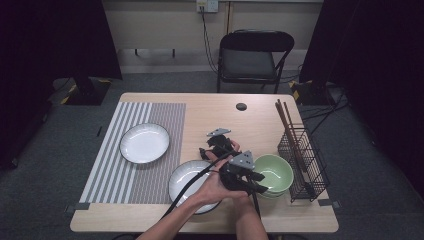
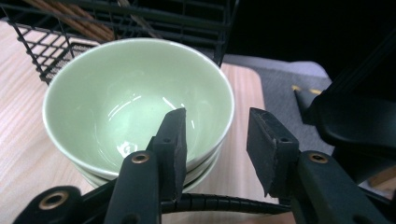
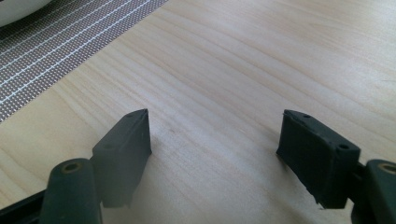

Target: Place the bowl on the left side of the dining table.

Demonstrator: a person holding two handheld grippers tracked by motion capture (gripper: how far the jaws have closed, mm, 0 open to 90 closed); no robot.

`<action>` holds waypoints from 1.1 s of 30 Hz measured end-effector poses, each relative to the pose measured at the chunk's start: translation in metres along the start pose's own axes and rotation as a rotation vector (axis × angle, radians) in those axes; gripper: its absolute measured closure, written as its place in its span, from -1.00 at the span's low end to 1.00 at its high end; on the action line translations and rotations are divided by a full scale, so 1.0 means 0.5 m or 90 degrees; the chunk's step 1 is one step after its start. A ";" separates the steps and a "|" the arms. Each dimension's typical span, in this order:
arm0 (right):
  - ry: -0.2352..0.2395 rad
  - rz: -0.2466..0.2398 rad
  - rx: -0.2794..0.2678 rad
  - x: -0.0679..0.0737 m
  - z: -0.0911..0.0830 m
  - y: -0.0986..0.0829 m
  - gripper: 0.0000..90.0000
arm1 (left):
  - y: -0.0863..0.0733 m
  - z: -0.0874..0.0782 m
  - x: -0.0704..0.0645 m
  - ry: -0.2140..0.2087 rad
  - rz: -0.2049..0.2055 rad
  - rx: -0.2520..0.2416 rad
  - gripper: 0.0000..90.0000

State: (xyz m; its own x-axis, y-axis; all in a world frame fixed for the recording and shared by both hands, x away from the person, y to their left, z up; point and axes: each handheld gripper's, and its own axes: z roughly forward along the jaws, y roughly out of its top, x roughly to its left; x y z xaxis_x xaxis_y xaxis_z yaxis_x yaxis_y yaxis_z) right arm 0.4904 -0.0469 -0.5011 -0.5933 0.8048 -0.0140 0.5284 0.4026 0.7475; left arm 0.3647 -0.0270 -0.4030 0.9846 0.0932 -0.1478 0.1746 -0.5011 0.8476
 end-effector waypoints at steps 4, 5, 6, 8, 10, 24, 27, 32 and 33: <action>0.000 0.000 0.000 0.000 0.000 0.000 -0.45 | -0.001 0.011 0.003 -0.019 0.003 0.001 0.51; 0.000 -0.001 0.000 0.000 0.000 0.000 -0.45 | 0.000 0.015 0.004 -0.020 0.006 0.002 0.51; 0.000 -0.001 0.000 0.000 0.000 0.000 -0.45 | 0.000 0.018 0.006 -0.023 0.005 0.005 0.50; 0.000 0.000 0.000 0.000 0.000 0.000 -0.45 | 0.002 0.024 0.006 -0.022 0.008 0.011 0.48; 0.000 -0.001 0.000 0.000 0.000 0.000 -0.45 | 0.006 0.030 0.005 -0.027 0.013 0.016 0.47; 0.000 0.000 0.000 0.000 0.000 0.000 -0.45 | 0.015 0.067 -0.006 -0.029 0.042 0.050 0.64; 0.000 0.000 0.000 0.000 0.000 0.000 -0.45 | 0.019 0.067 -0.006 -0.029 0.054 0.053 0.77; 0.001 0.001 0.000 -0.001 0.000 0.000 -0.45 | 0.021 0.066 0.000 -0.048 0.036 0.046 0.84; 0.001 0.001 0.000 -0.001 0.000 0.000 -0.45 | 0.022 0.065 0.001 -0.049 0.037 0.047 0.85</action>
State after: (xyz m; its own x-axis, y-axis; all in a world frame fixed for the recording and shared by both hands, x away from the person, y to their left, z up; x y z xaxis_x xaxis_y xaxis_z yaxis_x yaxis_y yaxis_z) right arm 0.4904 -0.0473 -0.5011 -0.5929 0.8052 -0.0118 0.5298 0.4010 0.7473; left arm 0.3672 -0.0605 -0.4104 0.9900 -0.0027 -0.1413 0.1149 -0.5662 0.8162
